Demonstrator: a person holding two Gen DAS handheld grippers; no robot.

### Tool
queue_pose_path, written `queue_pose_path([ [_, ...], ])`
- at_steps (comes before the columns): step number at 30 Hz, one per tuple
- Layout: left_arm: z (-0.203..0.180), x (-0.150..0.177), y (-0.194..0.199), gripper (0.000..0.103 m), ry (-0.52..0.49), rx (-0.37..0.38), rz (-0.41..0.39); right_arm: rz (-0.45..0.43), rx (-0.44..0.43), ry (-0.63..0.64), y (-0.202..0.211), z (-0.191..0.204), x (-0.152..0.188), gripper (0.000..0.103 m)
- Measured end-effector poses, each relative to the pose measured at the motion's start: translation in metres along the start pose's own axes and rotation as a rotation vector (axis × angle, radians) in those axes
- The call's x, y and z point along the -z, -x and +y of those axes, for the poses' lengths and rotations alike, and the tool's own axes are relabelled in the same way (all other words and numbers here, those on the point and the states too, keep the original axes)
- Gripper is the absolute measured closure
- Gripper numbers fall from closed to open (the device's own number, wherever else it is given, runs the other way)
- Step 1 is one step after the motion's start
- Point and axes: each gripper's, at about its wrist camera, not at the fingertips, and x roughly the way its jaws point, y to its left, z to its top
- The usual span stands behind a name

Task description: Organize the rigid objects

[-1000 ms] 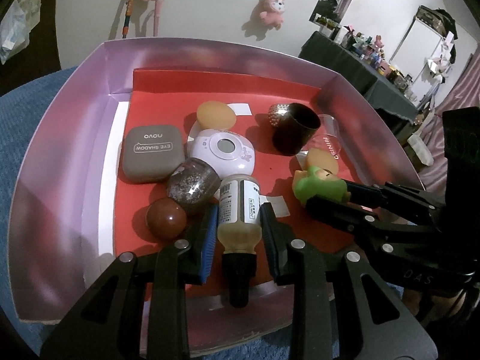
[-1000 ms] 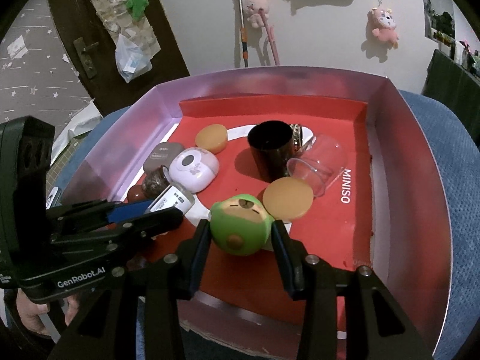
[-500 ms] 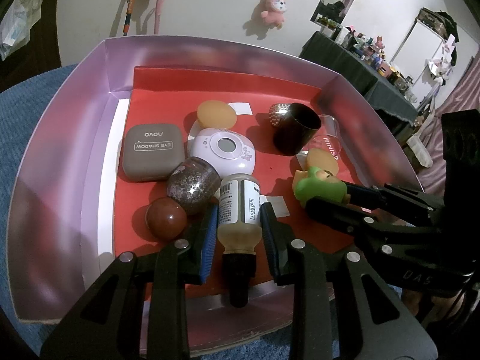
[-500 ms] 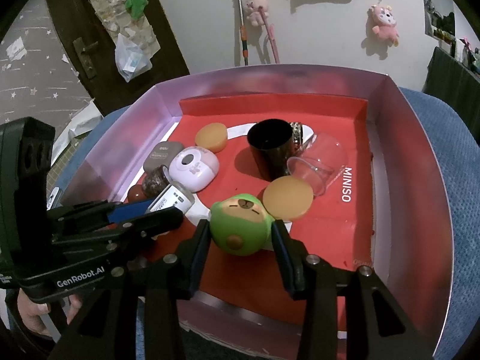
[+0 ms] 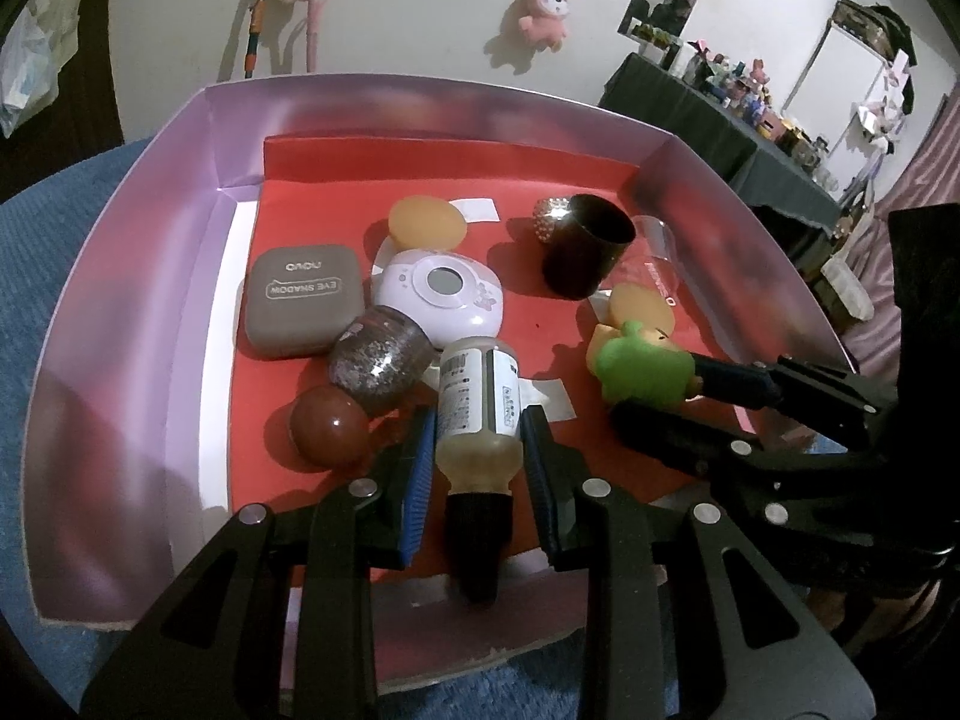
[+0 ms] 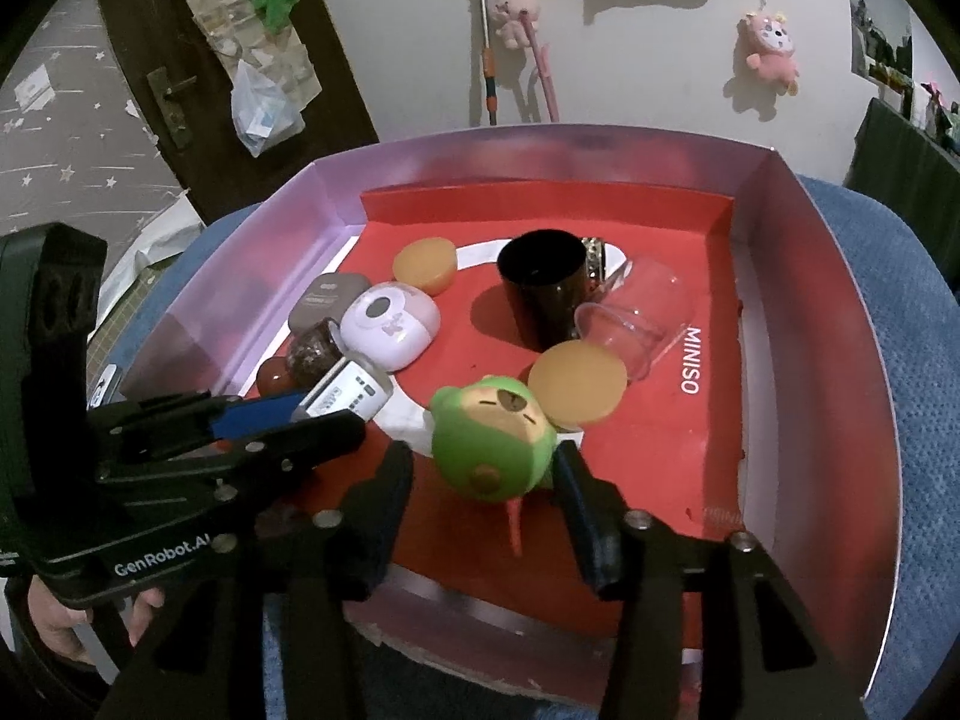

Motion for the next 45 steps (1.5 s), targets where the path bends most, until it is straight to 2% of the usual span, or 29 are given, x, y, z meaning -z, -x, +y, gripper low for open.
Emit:
queue_pose_path([
  [11,-0.008,0.003,0.015,0.075,-0.017,-0.032,-0.029,-0.062,-0.020,-0.013,0.027,0.003,0.002,0.044],
  [17,-0.014,0.008,0.034,0.075,-0.035,-0.059,-0.084,-0.128,-0.001,-0.009,0.050,0.007,0.003,0.034],
  [22,-0.016,0.011,0.048,0.075,-0.038,-0.081,-0.124,-0.168,0.022,-0.010,0.062,0.011,0.006,0.022],
  [24,-0.016,0.012,0.053,0.069,-0.034,-0.081,-0.135,-0.182,0.037,-0.015,0.065,0.012,0.007,0.020],
  [26,-0.016,0.015,0.060,0.020,-0.029,-0.098,-0.162,-0.190,0.043,-0.021,0.066,0.013,0.008,0.019],
  [28,-0.015,0.016,0.065,0.018,-0.030,-0.138,-0.194,-0.197,0.043,-0.029,0.067,0.012,0.010,0.013],
  [29,-0.014,0.016,0.068,0.018,-0.029,-0.136,-0.200,-0.201,0.054,-0.032,0.068,0.011,0.011,0.011],
  [32,-0.011,0.018,0.071,0.018,-0.018,-0.131,-0.203,-0.210,0.065,-0.035,0.070,0.012,0.013,0.010],
  [35,-0.009,0.022,0.069,0.018,-0.019,-0.160,-0.198,-0.220,0.077,-0.042,0.072,0.012,0.015,0.009],
  [39,-0.006,0.027,0.067,0.018,-0.020,-0.189,-0.196,-0.222,0.091,-0.042,0.071,0.014,0.020,0.002],
  [45,-0.005,0.032,0.069,0.016,-0.034,-0.244,-0.221,-0.221,0.106,-0.047,0.067,0.015,0.026,0.000],
])
